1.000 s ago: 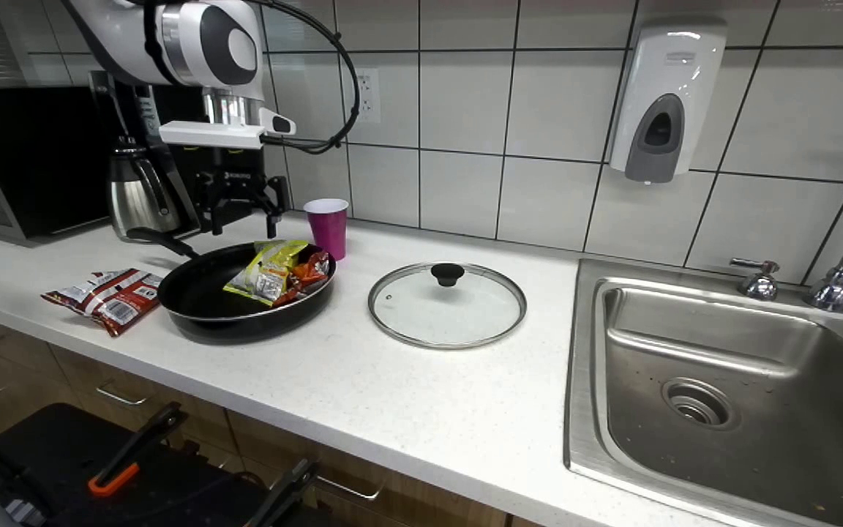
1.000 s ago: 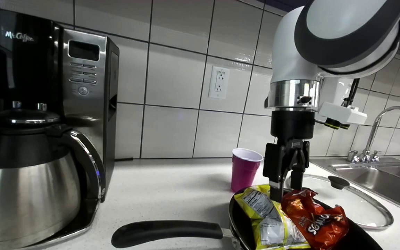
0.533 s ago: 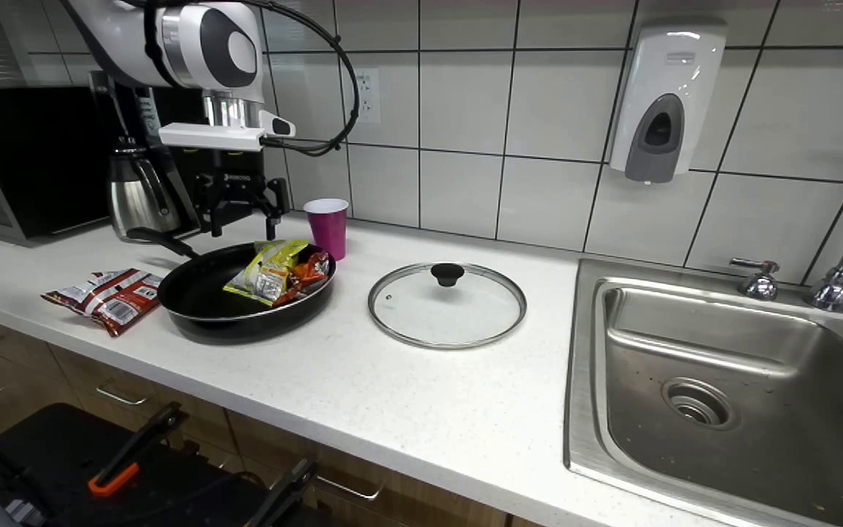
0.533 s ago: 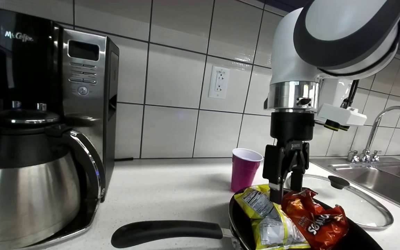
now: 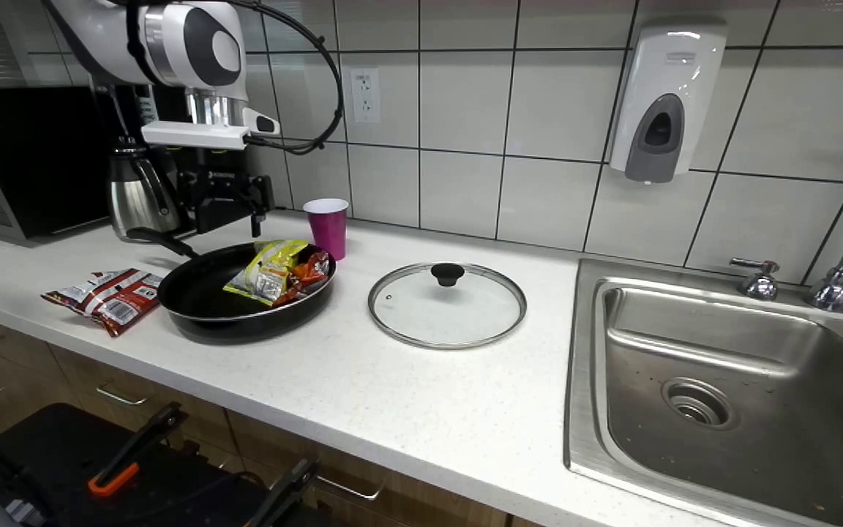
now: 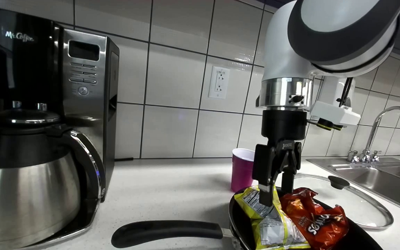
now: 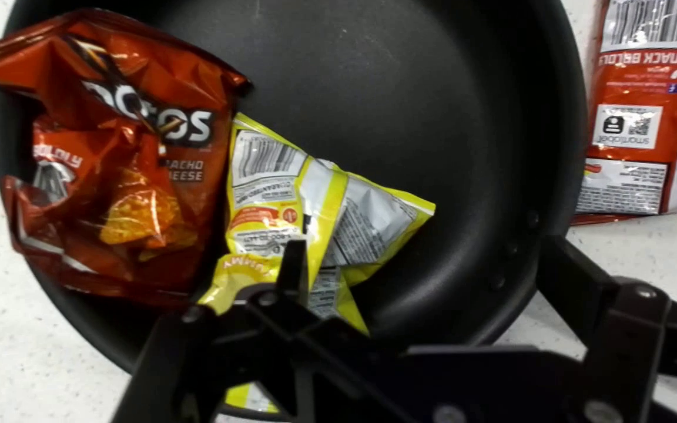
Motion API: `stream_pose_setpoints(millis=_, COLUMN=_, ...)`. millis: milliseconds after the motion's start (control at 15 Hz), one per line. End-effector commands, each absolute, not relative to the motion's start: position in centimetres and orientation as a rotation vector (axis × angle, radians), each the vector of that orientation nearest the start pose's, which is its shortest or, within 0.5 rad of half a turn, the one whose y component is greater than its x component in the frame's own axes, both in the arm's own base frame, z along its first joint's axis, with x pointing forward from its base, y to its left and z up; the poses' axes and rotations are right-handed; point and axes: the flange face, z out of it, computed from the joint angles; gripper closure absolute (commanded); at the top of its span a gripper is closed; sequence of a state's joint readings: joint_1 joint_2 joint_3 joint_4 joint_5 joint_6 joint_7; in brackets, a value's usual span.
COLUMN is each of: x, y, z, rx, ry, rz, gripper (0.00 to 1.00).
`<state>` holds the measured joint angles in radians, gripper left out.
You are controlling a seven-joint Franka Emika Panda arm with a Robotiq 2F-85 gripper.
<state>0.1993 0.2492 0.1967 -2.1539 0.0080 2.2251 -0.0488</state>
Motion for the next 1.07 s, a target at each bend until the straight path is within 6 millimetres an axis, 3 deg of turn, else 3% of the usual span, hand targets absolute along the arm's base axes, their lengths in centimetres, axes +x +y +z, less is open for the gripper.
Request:
stream_pose_setpoints(millis=0, x=49.6, y=24.0, z=28.2, rx=-3.016, ry=-0.652, rz=0.266, gripper=0.00)
stream_pose_setpoints(millis=1000, x=45.5, y=31.4, z=28.5, rx=-2.987, ry=-0.524, rz=0.233, gripper=0.00)
